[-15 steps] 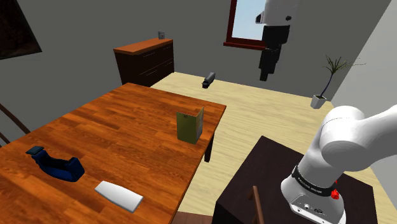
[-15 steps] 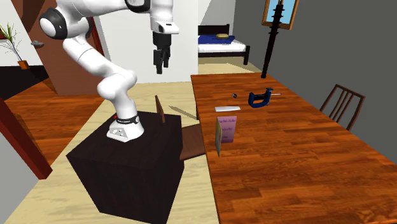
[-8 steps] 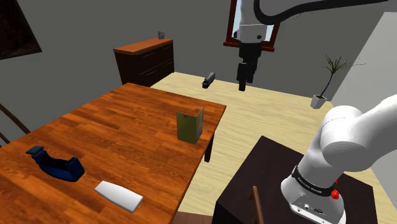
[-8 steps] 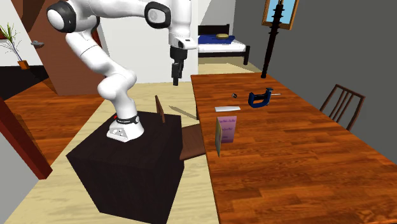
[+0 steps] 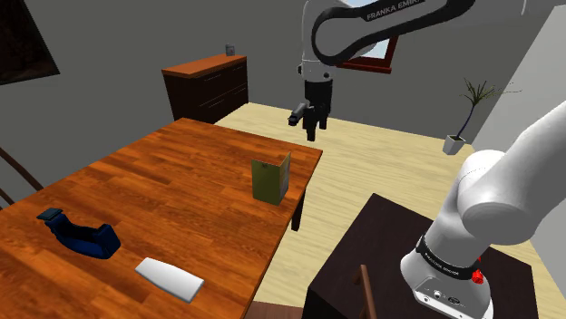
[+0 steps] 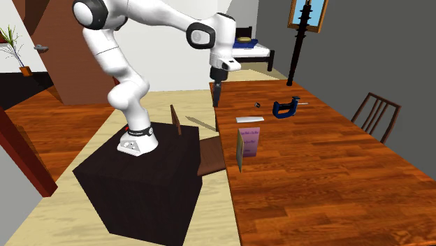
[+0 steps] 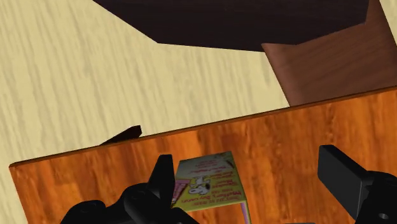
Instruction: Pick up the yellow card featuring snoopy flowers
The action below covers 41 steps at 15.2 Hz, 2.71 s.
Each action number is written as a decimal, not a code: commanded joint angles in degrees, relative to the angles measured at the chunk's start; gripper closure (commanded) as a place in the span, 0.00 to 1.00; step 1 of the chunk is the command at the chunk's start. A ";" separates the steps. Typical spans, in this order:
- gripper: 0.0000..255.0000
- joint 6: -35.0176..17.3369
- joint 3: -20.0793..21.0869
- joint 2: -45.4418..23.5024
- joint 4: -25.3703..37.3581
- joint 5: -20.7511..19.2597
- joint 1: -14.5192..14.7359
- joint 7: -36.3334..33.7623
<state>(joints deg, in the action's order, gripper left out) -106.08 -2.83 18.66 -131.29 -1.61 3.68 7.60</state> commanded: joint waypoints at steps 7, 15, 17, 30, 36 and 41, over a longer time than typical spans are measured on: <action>0.00 -7.92 1.07 -17.12 8.80 0.44 1.45 1.22; 0.00 -11.72 2.26 -34.73 22.17 0.22 2.62 2.19; 0.00 -11.97 2.52 -38.85 25.94 0.06 2.91 2.37; 1.00 -16.75 2.49 -42.12 24.43 0.01 2.89 2.27; 1.00 -16.75 2.50 -41.95 24.27 0.01 2.90 2.25; 1.00 -13.62 2.51 -39.84 25.29 0.05 2.91 2.33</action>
<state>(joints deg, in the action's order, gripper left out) -120.50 -0.34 -21.77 -106.21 -1.56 6.55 9.97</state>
